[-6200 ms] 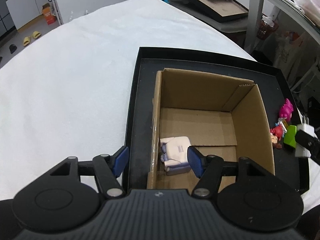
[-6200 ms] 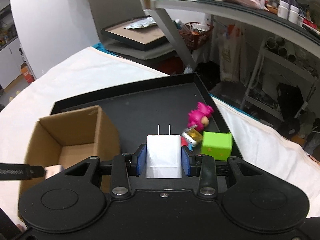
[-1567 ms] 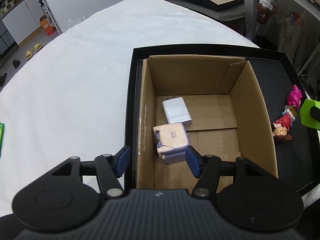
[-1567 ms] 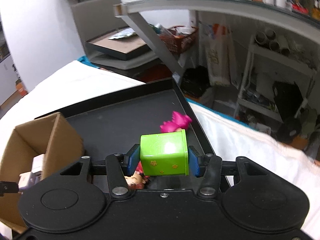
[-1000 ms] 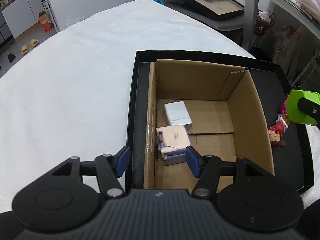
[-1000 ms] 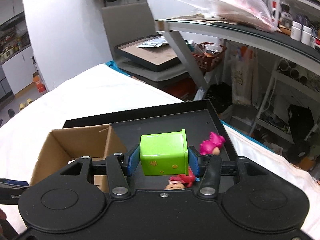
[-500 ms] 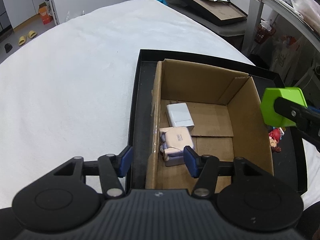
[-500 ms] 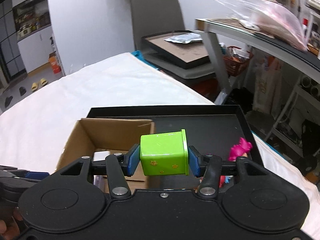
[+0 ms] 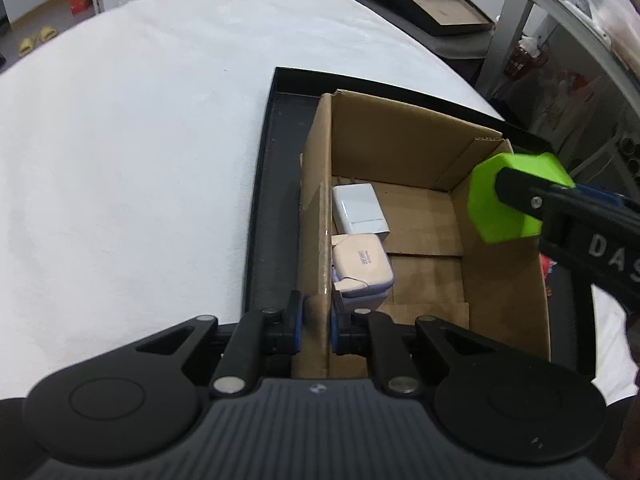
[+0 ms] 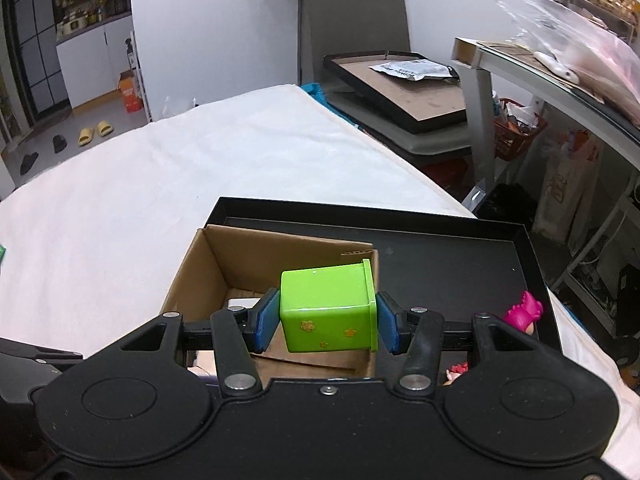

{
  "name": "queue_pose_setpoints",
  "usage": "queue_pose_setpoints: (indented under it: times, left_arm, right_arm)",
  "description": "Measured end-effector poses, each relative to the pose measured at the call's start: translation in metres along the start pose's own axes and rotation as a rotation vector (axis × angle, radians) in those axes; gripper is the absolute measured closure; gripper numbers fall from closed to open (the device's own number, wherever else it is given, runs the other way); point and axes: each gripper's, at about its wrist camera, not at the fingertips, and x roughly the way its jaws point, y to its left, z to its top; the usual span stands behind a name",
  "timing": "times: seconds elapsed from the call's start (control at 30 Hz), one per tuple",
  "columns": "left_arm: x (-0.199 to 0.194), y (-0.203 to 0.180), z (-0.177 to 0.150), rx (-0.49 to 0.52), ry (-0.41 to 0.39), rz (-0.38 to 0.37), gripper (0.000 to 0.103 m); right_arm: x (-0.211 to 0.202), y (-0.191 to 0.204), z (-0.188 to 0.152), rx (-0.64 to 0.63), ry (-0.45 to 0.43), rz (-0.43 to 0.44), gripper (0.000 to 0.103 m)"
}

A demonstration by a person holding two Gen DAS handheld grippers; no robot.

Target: Organize rigid objects

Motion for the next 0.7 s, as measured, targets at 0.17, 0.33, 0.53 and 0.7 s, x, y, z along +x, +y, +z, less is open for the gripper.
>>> queue_pose_setpoints:
  times: [0.17, 0.33, 0.53, 0.7]
  left_arm:
    - [0.002, 0.003, 0.001, -0.023, -0.007, -0.033, 0.09]
    - [0.002, 0.007, 0.002, -0.032, -0.008, -0.056, 0.089]
    - [0.002, 0.012, 0.002, -0.056, -0.003, -0.079, 0.088]
    - [0.001, 0.011, 0.002, -0.054, -0.006, -0.083, 0.088]
  right_arm:
    - [0.007, 0.008, 0.002, -0.041, 0.016, -0.001, 0.054]
    - [0.016, 0.014, 0.002, -0.065, 0.028, 0.003, 0.054]
    - [0.023, 0.021, 0.008, -0.058, 0.032, 0.024, 0.054]
    - [0.027, 0.029, 0.013, -0.081, 0.024, 0.031, 0.054]
